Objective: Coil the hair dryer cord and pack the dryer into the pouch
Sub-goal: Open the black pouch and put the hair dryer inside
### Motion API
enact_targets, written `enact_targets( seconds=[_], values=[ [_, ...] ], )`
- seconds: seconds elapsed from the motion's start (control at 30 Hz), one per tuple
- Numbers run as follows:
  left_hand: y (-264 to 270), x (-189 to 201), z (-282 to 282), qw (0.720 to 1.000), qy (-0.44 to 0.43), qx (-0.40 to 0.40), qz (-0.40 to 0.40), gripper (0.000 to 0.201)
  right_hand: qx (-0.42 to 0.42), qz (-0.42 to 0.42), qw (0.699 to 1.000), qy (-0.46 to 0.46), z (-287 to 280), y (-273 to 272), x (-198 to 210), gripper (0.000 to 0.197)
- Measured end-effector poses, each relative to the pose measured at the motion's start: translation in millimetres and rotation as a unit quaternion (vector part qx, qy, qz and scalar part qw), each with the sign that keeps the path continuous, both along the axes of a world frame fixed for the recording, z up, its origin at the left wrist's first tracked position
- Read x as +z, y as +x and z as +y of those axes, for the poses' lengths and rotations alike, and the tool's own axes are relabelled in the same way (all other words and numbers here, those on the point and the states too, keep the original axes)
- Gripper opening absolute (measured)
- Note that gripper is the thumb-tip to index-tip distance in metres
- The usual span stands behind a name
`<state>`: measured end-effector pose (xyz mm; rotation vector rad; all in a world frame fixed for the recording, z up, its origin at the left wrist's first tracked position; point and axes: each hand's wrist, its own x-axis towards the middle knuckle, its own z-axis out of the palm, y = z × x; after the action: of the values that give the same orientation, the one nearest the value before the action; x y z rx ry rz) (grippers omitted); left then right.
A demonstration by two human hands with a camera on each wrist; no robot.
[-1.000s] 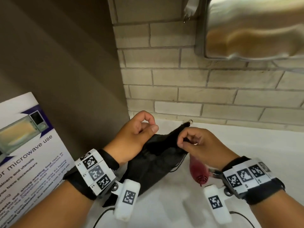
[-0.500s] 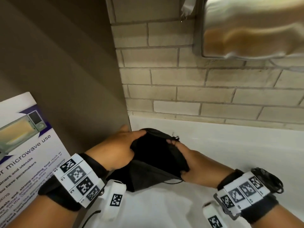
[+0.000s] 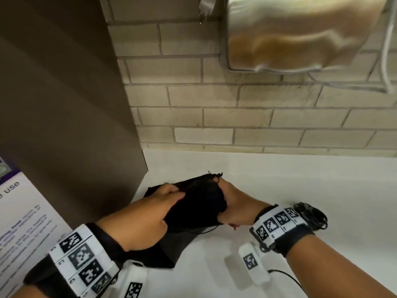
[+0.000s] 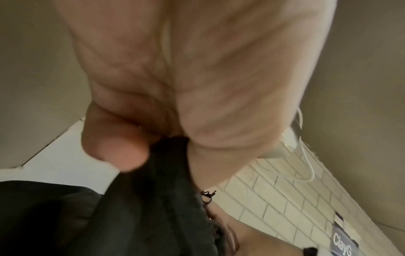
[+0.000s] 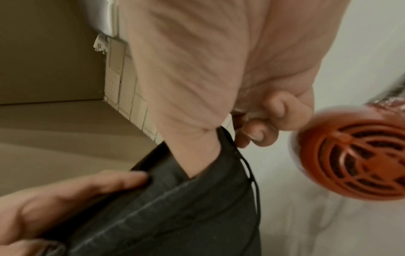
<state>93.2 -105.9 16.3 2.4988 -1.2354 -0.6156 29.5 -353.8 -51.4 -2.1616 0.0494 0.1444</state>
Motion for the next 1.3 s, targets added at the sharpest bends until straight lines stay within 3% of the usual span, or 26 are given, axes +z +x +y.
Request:
enact_targets(
  seconds=[0.13,0.33,0.4,0.5,0.63,0.73,0.9,0.97,1.03,1.13,1.23,1.3],
  values=[
    [9,1,-4,0.997,-0.056,0.055,0.028,0.090,0.015,0.016,0.999,-0.038,3,-12,-15,0.091],
    [0,-1,-17,0.993,-0.050,0.075,0.076,0.092,-0.037,-0.056,0.997,0.033,-27,-67,-9,0.059],
    [0,-1,-17,0.991,-0.054,0.092,0.085,0.092,-0.106,-0.066,0.992,0.001,-64,-91,-7,0.058],
    [1,-5,-13,0.985,-0.067,0.129,0.094,0.094,-0.163,-0.023,0.977,-0.139,-129,-118,-14,0.079],
    [-1,-12,-12,0.977,-0.066,0.170,0.114,0.093,-0.125,0.088,0.963,-0.221,-173,-124,-38,0.098],
    [-6,-15,-16,0.974,-0.063,0.189,0.107,0.092,-0.090,0.097,0.959,-0.250,-174,-110,-51,0.099],
    [-12,-21,-23,0.972,-0.052,0.215,0.085,0.090,-0.051,0.123,0.952,-0.274,-167,-85,-61,0.091],
    [-13,-23,-26,0.973,-0.043,0.211,0.084,0.089,-0.027,0.124,0.949,-0.290,-160,-80,-62,0.073],
    [-13,-26,-28,0.973,-0.038,0.209,0.087,0.090,-0.037,0.098,0.961,-0.255,-156,-76,-61,0.042],
    [-12,-26,-28,0.972,-0.031,0.220,0.074,0.089,-0.090,0.047,0.985,-0.141,-155,-74,-58,0.014],
    [-9,-23,-25,0.971,-0.019,0.231,0.063,0.088,-0.151,0.024,0.988,-0.001,-153,-78,-49,0.008],
    [-7,-20,-22,0.972,-0.011,0.227,0.059,0.088,-0.186,0.015,0.978,0.091,-150,-86,-38,0.021]
  ],
)
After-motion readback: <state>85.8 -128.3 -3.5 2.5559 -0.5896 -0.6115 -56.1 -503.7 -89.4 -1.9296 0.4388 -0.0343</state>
